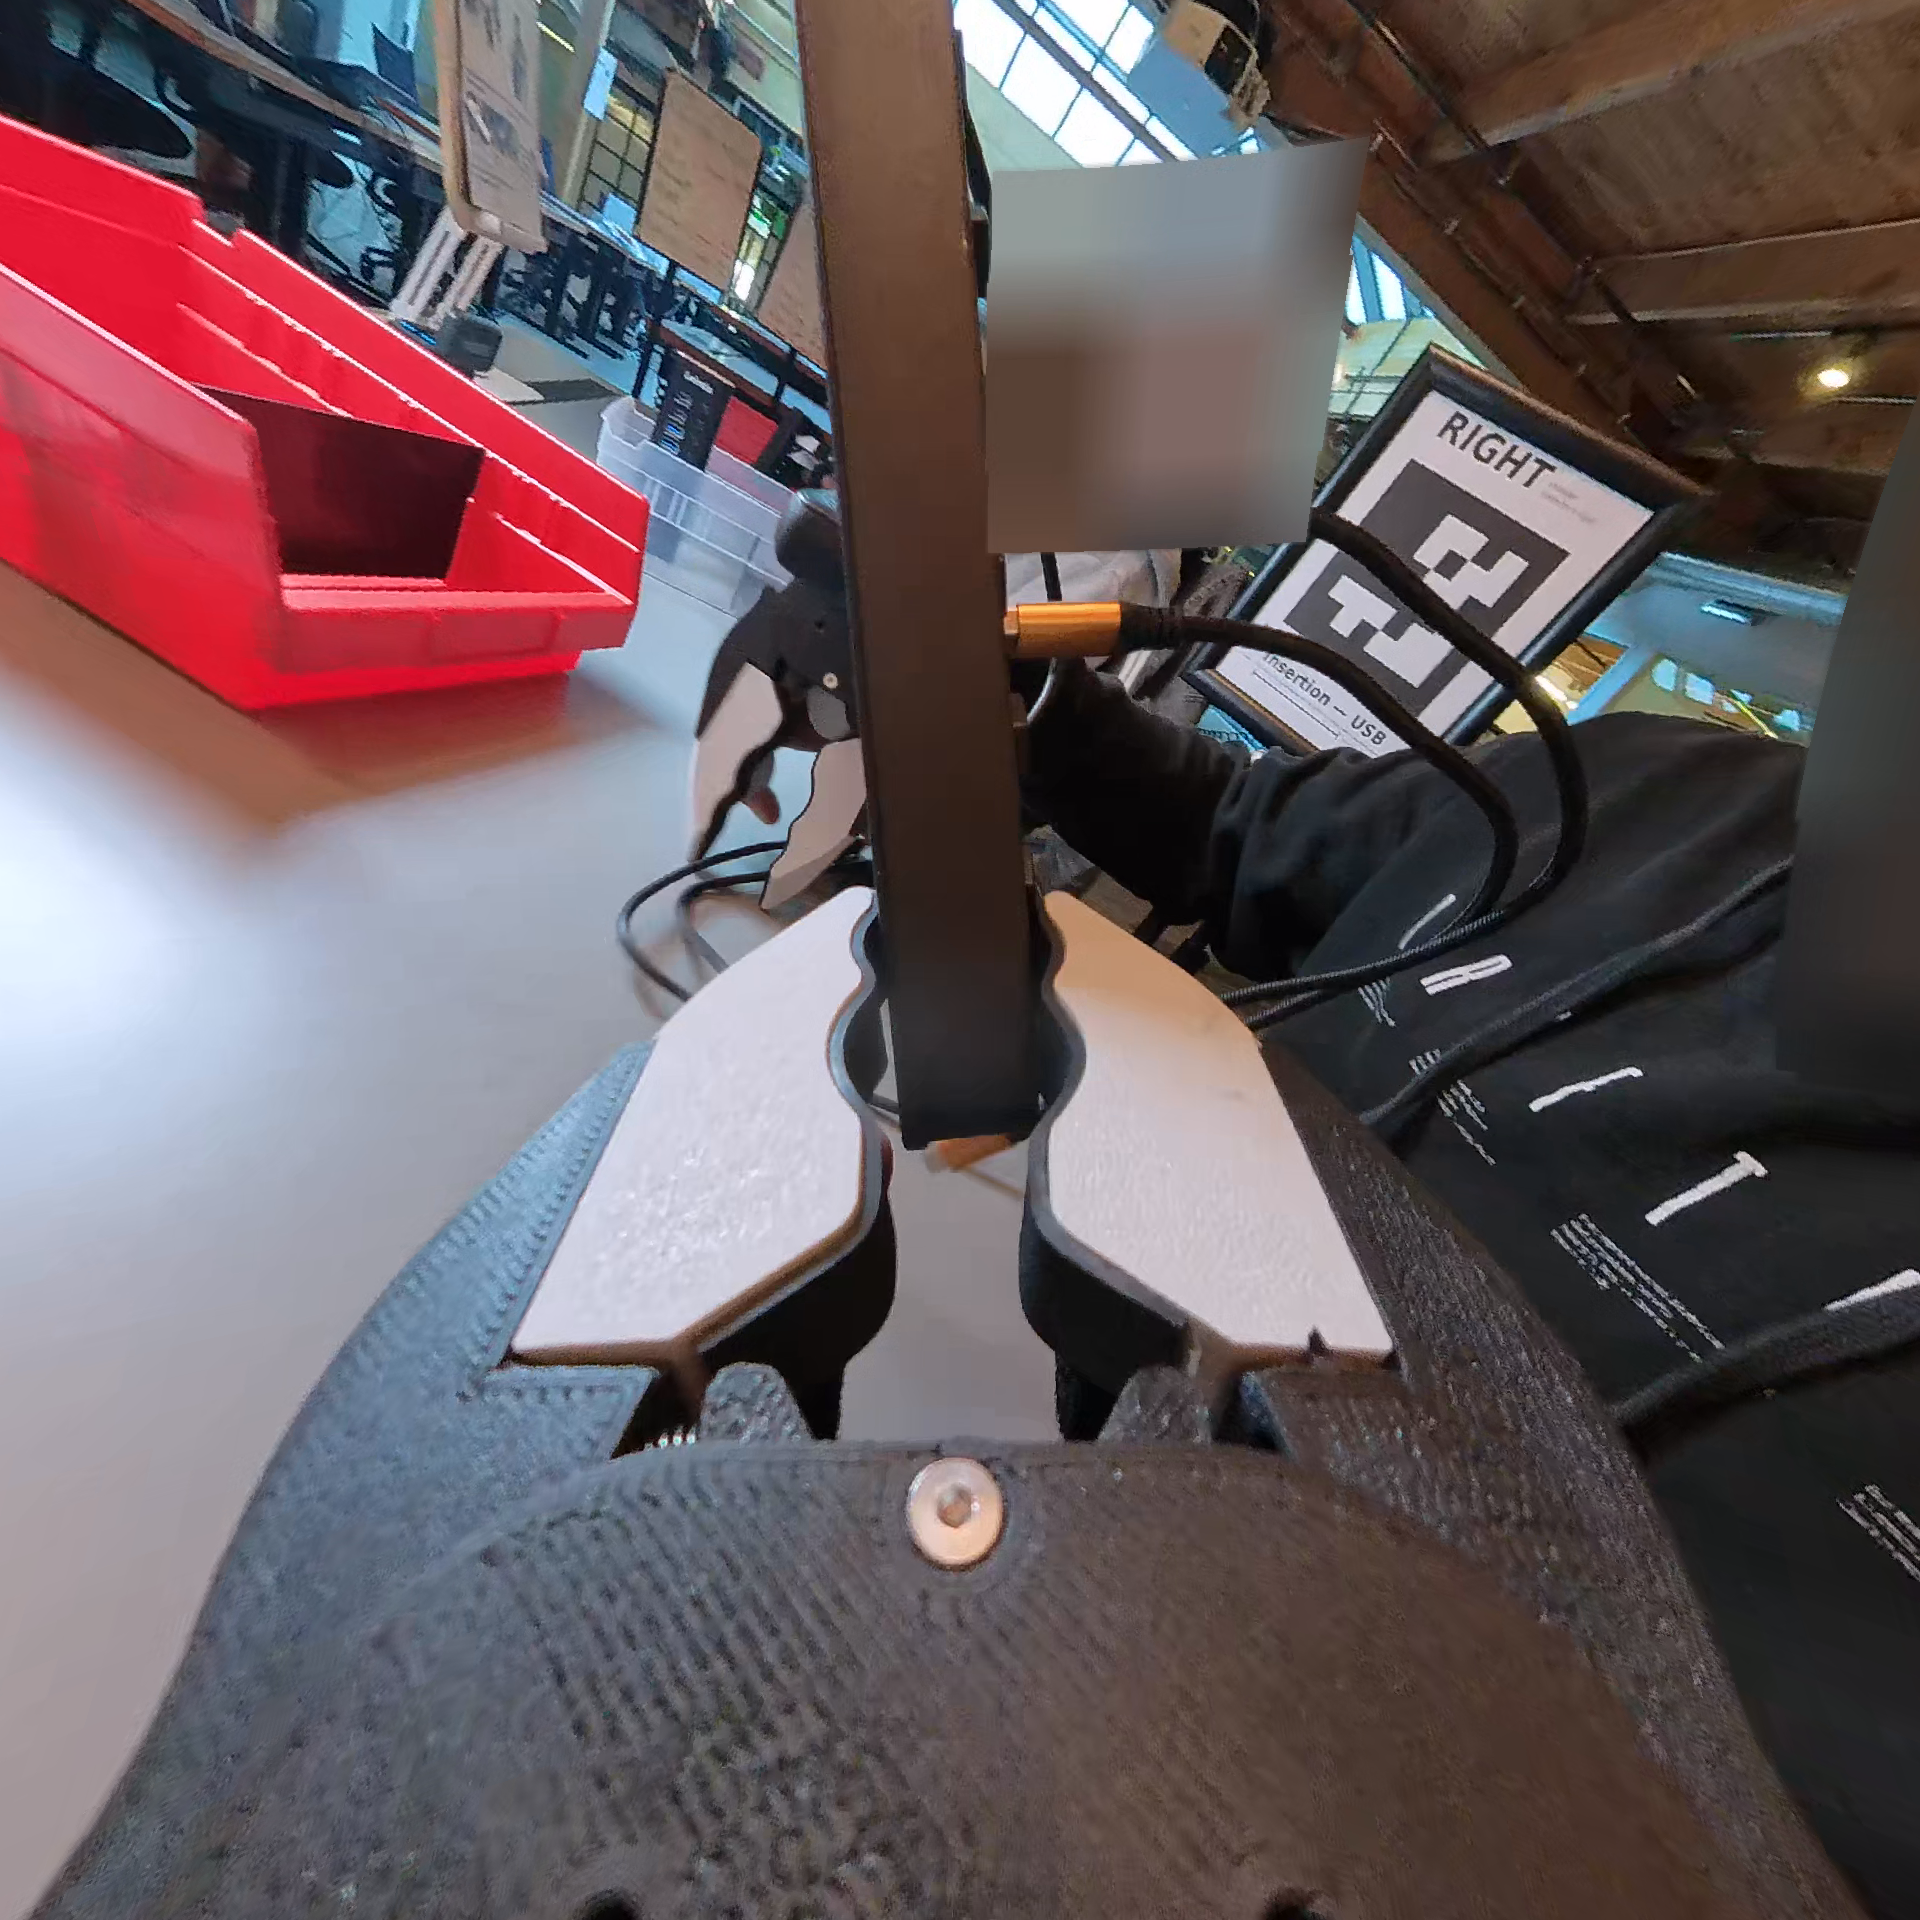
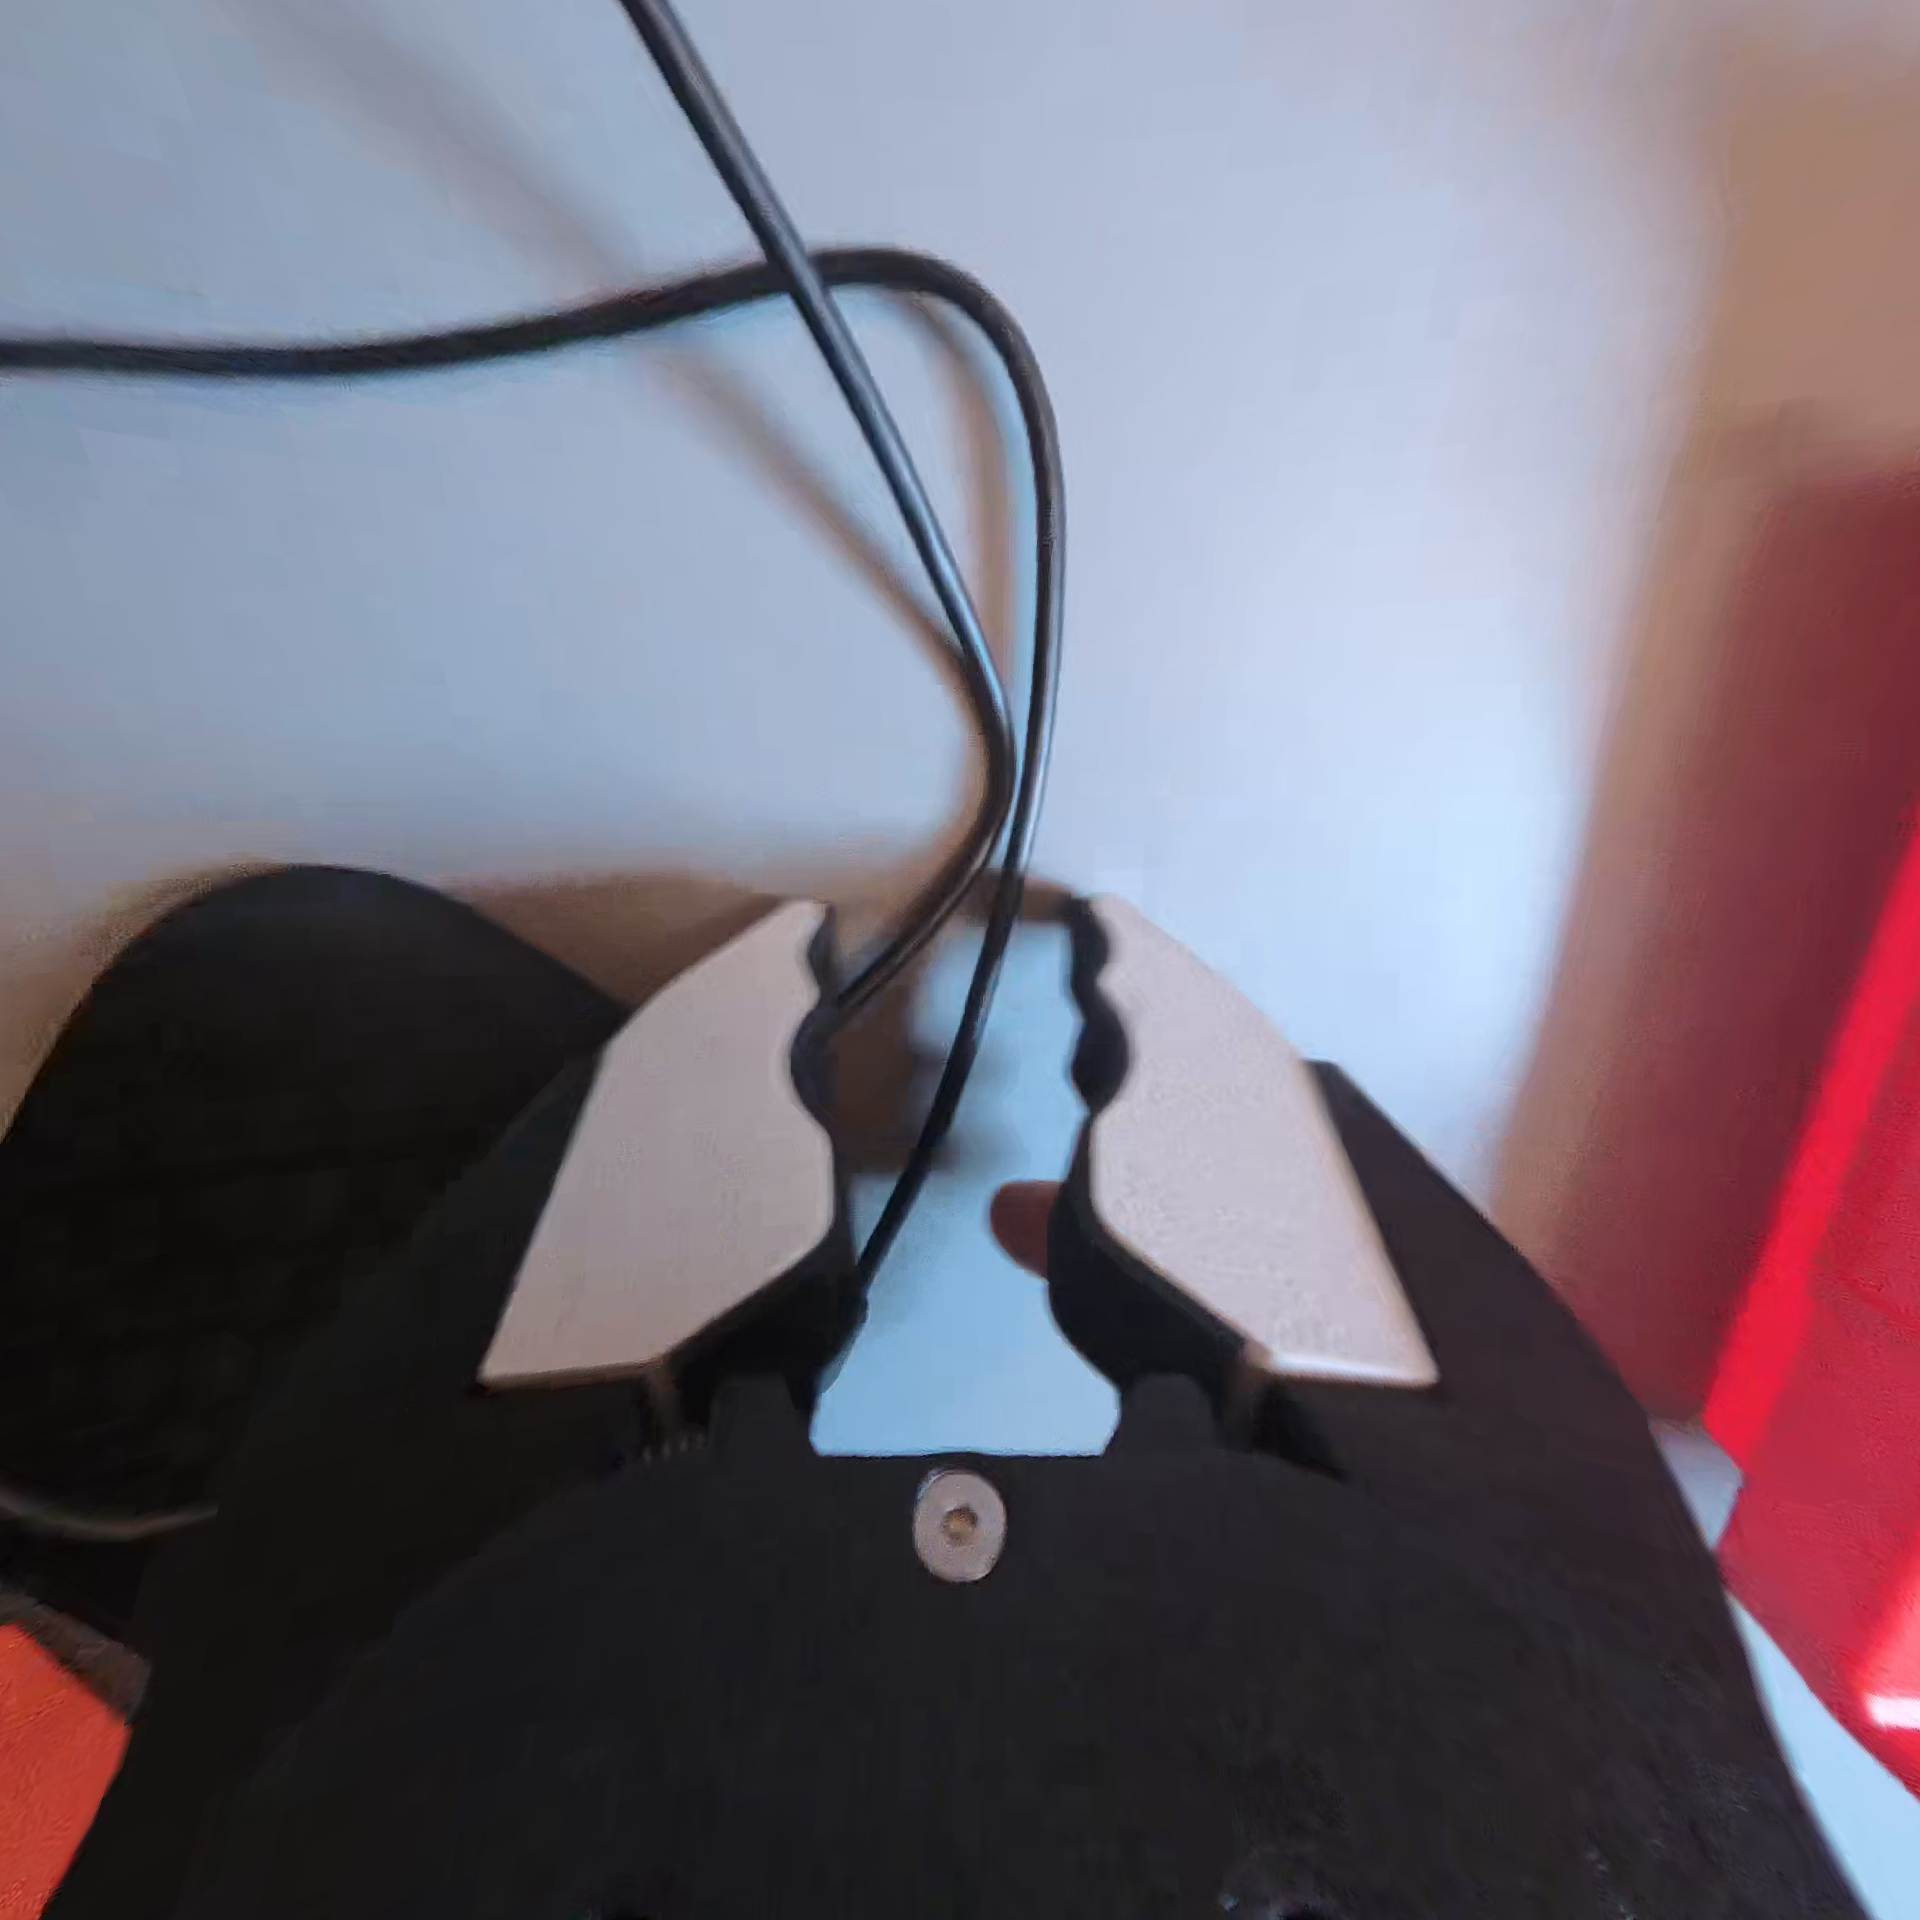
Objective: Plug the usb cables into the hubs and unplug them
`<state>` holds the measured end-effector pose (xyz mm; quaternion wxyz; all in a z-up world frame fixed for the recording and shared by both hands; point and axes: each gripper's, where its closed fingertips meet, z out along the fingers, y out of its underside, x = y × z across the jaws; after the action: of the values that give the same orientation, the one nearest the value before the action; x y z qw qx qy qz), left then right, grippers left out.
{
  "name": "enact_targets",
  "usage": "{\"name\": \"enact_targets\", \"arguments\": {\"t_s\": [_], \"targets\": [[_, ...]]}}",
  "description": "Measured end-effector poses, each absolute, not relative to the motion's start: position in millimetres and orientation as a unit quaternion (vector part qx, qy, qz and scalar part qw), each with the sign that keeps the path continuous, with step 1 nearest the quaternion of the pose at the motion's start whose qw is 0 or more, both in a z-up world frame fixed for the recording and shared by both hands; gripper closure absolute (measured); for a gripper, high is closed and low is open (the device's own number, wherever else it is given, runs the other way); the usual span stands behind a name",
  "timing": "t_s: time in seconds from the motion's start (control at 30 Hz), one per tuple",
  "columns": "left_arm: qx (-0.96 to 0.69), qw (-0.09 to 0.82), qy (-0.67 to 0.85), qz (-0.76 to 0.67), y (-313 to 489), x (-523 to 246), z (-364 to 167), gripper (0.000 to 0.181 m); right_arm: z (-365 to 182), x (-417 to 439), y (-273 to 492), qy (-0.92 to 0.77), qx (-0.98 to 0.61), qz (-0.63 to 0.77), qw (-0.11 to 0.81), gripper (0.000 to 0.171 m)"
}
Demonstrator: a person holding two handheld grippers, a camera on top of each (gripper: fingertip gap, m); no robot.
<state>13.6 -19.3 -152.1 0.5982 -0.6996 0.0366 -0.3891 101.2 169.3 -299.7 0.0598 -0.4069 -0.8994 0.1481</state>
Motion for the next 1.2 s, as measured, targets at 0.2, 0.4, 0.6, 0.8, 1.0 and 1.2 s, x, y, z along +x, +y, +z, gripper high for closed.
{"name": "enact_targets", "arguments": {"t_s": [0.2, 0.4, 0.6, 0.8, 1.0, 1.2], "targets": [[-0.712, 0.595, -0.030, -0.373, -14, -8, -160, 0.156, -297, 95, 160, -0.928, -0.342, 0.126, 0.078, 0.167], [-0.751, 0.537, -0.148, -0.354, -8, -41, -198, 0.156, -195, 101, 131, -0.918, -0.248, 0.246, 0.187, 0.167], [-0.830, 0.465, -0.119, -0.285, 2, -25, -229, 0.156, -111, 99, 92, -0.920, -0.104, 0.146, 0.348, 0.167], [-0.871, 0.417, -0.048, -0.257, 5, 15, -240, 0.156, -139, 53, 71, -0.946, 0.030, -0.036, 0.320, 0.166], [-0.897, 0.378, -0.003, -0.230, -8, 20, -257, 0.156, -147, 25, 53, -0.956, 0.042, -0.026, 0.288, 0.154], [-0.912, 0.343, 0.030, -0.222, -18, 26, -267, 0.156, -143, 21, 33, -0.966, 0.002, 0.095, 0.241, 0.167]]}}
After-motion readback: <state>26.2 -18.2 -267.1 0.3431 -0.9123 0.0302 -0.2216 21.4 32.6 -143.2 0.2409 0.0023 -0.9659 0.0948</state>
